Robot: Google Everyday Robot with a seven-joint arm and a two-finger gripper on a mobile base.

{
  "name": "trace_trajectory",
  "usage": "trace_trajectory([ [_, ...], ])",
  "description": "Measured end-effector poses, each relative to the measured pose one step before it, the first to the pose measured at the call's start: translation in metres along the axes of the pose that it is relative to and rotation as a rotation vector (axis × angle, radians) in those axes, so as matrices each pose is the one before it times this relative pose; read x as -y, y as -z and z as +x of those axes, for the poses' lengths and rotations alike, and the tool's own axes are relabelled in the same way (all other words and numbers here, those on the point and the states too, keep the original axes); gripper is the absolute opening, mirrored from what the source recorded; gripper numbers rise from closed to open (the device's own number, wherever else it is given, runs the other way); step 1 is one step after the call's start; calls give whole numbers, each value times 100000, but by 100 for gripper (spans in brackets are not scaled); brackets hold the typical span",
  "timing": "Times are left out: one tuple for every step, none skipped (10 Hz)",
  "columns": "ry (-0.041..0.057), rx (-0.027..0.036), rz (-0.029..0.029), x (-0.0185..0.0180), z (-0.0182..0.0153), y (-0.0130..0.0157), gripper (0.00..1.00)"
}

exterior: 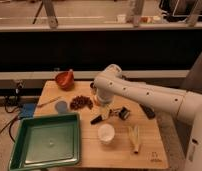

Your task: Place brush in plastic cup

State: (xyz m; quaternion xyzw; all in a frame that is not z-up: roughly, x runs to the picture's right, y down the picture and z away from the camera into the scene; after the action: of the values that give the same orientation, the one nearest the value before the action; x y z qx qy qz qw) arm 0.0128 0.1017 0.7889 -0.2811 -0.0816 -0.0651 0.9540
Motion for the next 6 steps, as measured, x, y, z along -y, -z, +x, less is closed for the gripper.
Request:
trace_trajectory([
  [-449,361,-1200,-70,6,-554,80],
  [-1716,341,-1269,-247,678,-757,80],
  [-2709,184,-868,-256,1277,-640,80],
  [-3014,635,-599,-292,1785,-722,80],
  [-1880,399,-90,-174,1387,-665,80],
  [-333,452,637,-36,1031,-1053,80],
])
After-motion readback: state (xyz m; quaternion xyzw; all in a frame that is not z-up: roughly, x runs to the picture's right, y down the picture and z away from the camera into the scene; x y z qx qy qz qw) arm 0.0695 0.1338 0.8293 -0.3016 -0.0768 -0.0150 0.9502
